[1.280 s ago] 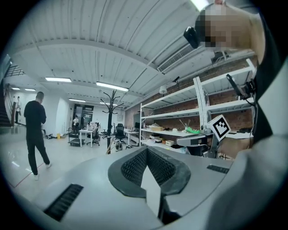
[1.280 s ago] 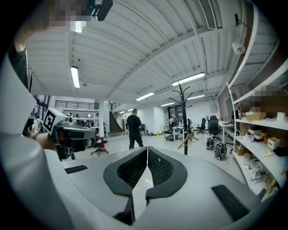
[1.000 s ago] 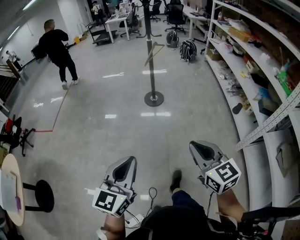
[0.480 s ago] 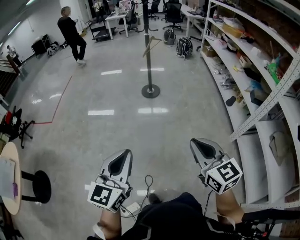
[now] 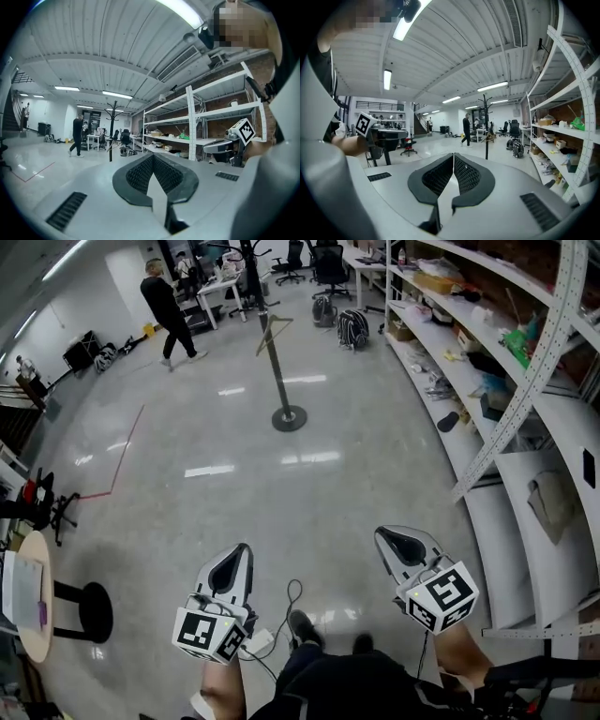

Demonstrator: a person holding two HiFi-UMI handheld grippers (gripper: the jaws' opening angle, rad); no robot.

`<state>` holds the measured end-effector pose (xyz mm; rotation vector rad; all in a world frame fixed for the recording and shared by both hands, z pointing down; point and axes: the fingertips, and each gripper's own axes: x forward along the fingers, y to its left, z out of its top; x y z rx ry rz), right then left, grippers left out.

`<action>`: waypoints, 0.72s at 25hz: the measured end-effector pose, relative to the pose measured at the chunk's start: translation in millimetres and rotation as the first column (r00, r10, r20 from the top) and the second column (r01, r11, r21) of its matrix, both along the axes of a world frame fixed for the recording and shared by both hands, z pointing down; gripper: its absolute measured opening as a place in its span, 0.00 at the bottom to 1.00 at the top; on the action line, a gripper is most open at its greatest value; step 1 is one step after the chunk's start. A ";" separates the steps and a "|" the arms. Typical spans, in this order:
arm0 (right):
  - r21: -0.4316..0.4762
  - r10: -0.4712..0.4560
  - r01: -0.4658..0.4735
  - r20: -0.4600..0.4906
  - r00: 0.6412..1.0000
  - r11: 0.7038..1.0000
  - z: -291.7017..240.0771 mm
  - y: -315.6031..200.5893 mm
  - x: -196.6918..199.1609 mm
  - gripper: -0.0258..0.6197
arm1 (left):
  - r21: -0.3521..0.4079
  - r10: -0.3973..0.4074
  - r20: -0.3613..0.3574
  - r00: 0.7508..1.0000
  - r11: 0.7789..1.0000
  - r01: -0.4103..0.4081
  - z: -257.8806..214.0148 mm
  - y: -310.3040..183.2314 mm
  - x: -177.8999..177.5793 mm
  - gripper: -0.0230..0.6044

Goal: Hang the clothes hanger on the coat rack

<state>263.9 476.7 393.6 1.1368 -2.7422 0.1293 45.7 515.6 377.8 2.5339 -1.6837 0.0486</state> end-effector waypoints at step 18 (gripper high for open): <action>0.034 0.041 -0.042 0.048 0.998 0.999 -37.4 42.0 -6.7 0.05 | 0.046 0.021 -0.029 0.999 0.999 -0.020 -32.1 74.9 -6.2 0.04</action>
